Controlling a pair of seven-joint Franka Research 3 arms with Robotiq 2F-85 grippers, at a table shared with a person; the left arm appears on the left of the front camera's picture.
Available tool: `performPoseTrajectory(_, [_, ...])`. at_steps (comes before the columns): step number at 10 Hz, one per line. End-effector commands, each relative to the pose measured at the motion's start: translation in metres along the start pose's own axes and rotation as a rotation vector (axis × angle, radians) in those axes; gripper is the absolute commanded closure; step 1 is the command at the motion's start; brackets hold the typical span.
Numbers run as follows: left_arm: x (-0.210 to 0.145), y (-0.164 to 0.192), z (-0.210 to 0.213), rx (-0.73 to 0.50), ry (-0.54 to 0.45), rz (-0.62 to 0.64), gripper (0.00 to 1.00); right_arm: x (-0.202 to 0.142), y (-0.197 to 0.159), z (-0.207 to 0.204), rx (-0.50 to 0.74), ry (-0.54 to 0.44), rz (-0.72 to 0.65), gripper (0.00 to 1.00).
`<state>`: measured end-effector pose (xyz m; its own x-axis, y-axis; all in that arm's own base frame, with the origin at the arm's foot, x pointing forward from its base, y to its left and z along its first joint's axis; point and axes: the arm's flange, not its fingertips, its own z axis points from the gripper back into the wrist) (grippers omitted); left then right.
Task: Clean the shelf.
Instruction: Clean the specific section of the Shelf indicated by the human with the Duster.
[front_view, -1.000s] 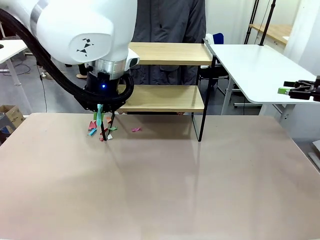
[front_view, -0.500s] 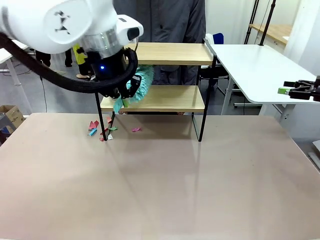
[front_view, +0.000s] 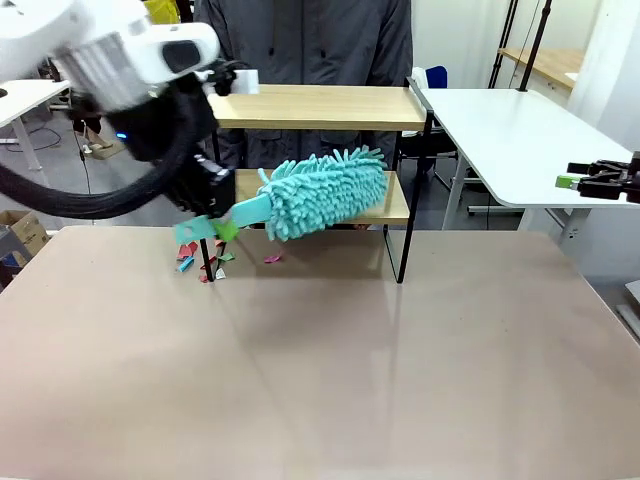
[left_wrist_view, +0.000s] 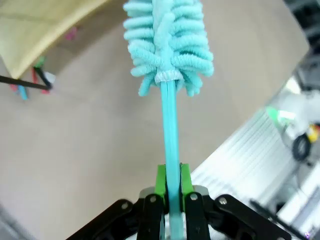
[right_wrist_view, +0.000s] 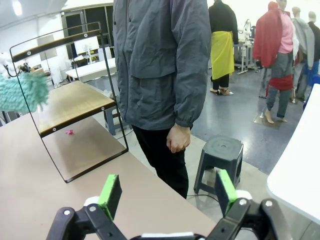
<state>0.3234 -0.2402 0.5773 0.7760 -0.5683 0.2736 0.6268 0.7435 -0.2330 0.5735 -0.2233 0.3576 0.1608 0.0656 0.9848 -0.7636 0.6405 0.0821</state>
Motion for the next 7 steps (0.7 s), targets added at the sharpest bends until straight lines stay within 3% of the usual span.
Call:
performPoseTrajectory(1, [-0.025, 0.015, 0.020, 0.002, 0.080, -0.096, 0.87, 0.002, 0.002, -0.001, 0.001, 0.000, 0.003, 0.00])
performPoseTrajectory(5, [-0.060, 0.038, 0.051, 0.055, 0.389, -0.341, 0.87, 0.002, 0.002, -0.001, 0.001, 0.000, 0.003, 0.00])
performPoseTrajectory(7, [-0.070, 0.051, 0.052, 0.129, 0.504, -0.376, 0.87, 0.002, 0.002, -0.001, 0.001, 0.000, 0.003, 0.00])
